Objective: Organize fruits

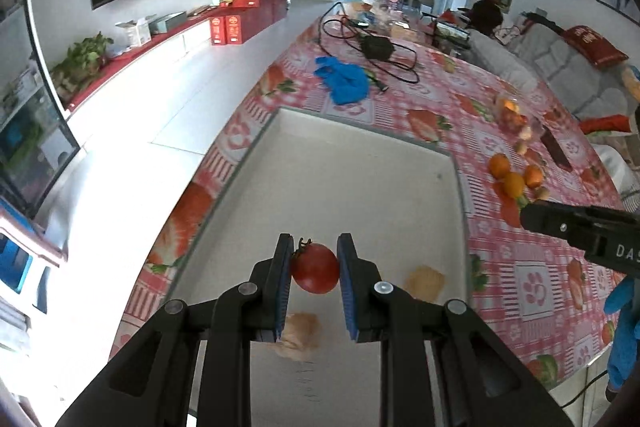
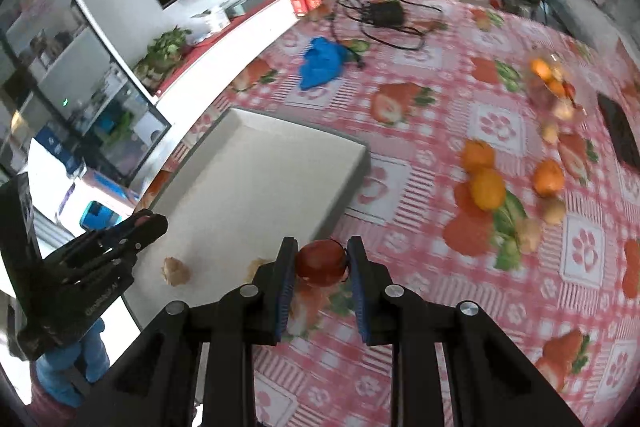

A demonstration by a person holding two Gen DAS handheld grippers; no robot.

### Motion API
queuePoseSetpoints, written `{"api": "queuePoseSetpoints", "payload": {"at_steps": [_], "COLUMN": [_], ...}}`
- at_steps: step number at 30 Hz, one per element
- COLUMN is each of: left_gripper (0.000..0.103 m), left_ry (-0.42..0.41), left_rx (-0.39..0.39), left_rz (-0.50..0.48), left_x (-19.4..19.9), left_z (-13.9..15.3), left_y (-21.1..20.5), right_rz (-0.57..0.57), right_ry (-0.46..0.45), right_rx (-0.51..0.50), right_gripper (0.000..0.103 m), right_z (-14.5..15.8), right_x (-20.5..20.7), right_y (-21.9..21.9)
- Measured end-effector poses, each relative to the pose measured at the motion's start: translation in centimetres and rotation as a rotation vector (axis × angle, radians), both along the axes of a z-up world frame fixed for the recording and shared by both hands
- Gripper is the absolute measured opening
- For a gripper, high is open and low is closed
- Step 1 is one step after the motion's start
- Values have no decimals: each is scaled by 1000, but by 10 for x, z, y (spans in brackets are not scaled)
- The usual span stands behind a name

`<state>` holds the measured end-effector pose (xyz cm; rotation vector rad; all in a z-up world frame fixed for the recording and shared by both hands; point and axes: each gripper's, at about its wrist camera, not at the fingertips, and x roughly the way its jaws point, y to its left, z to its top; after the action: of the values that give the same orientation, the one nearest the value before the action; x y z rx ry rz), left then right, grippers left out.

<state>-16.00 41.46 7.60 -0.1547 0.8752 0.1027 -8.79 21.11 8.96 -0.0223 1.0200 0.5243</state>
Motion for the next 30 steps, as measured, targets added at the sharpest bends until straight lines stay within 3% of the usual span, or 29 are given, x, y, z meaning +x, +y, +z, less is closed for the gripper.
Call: {"api": "queuePoseSetpoints", "payload": {"at_steps": [13, 30], "left_gripper": [24, 24], "left_ry": [31, 32], "left_rx": [-27, -20], "left_rz": [18, -5], "left_x": [7, 12], "left_z": [-20, -21], "left_y": [17, 7], "right_rz": [92, 110], "right_ry": [5, 6], "right_rx": [-64, -77], "right_gripper": [27, 27], "right_z": [-19, -21], "right_x": [4, 5], "right_y": [52, 58]}}
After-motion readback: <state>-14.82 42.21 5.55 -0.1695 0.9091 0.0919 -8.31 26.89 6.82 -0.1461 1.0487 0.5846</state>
